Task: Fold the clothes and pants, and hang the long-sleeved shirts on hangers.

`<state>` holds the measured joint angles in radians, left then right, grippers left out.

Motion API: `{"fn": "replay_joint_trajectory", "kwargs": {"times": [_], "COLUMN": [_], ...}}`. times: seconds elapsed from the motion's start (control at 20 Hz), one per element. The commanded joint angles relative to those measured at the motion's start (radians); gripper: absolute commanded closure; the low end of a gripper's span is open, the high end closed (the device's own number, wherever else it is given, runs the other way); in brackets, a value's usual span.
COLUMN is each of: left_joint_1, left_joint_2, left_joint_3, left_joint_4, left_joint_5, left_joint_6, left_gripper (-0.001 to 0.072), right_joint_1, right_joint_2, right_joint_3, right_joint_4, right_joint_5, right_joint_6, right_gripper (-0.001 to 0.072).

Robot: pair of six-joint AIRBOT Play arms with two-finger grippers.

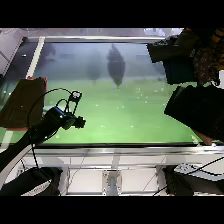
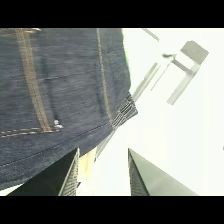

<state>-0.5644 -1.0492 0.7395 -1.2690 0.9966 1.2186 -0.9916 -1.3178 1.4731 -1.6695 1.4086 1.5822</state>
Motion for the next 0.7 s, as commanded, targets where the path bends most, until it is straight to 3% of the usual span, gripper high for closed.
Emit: {"fn": "replay_joint_trajectory", "kwargs": {"times": [0.0, 0.05, 0.1, 0.15, 0.45, 0.65], "left_joint_1": [0.001, 0.001, 0.001, 0.001, 0.001, 0.001], "left_joint_2": [-0.002, -0.002, -0.002, -0.005, -0.046, -0.05], "left_joint_3": [0.0, 0.0, 0.0, 0.0, 0.0, 0.0], "left_joint_4": [0.005, 0.005, 0.005, 0.004, 0.004, 0.005], "left_joint_5": [-0.007, -0.008, -0.013, -0.015, -0.014, -0.014], "left_joint_6": [0.0, 0.0, 0.0, 0.0, 0.0, 0.0], "left_gripper": [0.0238, 0.0238, 0.0238, 0.0238, 0.0238, 0.0238], "right_joint_1": [-0.008, 0.013, 0.056, 0.113, 0.682, 1.046], "right_joint_2": [0.001, 0.002, 0.005, 0.014, 0.027, 0.005], "right_joint_3": [0.002, 0.001, -0.008, -0.029, -0.253, -0.337], "right_joint_4": [0.081, 0.175, 0.285, 0.355, 0.382, 0.333], "right_joint_5": [0.014, 0.035, 0.07, 0.078, 0.047, -0.103], "right_joint_6": [0.011, -0.015, -0.091, -0.133, -0.127, -0.02], "right_gripper": [0.037, 0.0413, 0.0623, 0.0703, 0.0704, 0.0704]}}
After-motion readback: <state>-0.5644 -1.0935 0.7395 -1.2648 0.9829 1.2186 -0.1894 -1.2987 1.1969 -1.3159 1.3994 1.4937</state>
